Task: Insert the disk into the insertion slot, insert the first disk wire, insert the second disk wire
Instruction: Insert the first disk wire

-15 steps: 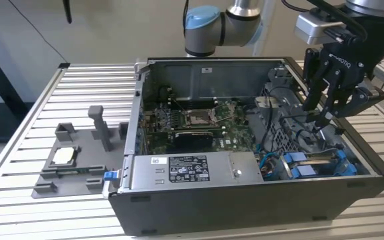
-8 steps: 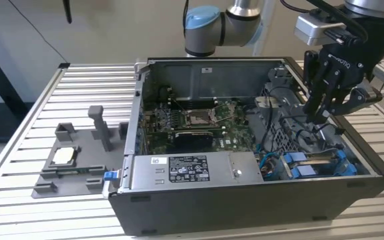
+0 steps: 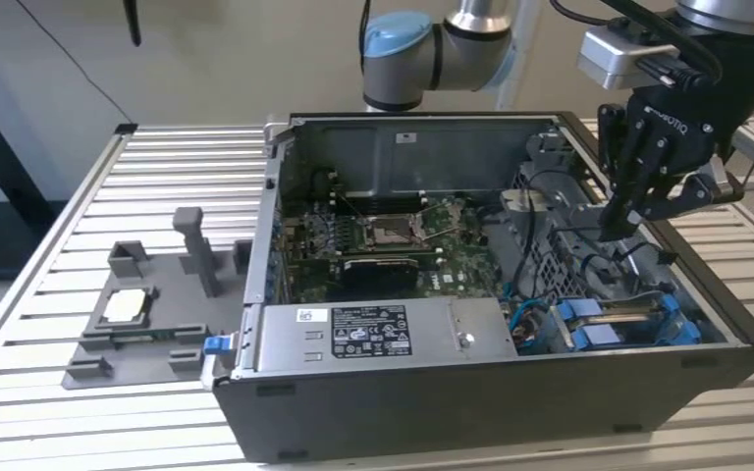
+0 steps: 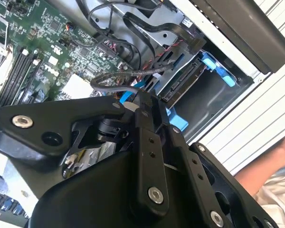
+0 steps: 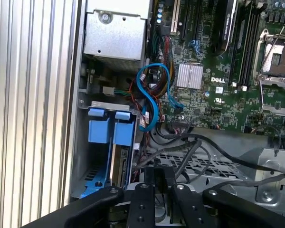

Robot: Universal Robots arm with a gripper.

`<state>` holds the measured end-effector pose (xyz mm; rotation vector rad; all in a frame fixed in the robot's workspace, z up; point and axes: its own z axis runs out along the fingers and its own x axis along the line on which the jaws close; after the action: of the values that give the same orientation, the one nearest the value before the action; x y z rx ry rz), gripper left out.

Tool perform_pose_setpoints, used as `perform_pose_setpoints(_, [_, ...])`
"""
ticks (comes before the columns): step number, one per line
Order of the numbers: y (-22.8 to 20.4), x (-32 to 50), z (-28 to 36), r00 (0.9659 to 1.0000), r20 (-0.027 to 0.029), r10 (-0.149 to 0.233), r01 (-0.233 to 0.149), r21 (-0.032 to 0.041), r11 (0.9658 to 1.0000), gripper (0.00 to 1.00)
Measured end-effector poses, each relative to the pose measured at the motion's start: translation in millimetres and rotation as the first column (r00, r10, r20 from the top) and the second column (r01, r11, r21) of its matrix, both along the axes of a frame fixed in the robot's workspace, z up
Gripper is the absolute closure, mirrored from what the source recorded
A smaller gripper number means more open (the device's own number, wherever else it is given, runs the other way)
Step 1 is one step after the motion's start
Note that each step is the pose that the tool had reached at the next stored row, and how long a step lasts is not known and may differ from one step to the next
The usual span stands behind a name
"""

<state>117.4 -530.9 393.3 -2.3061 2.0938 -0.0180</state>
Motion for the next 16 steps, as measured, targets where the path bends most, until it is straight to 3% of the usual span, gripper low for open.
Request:
perform_pose_setpoints(11, [0.0,0.0,-0.1,1.0000,0.0000,0.000,0.000,0.0002,1.0000,0.81])
perform_pose_setpoints(16, [-8.4,3.6,-1.6,1.0000,-0.0027,-0.001,0.001,0.0002,1.0000,0.81])
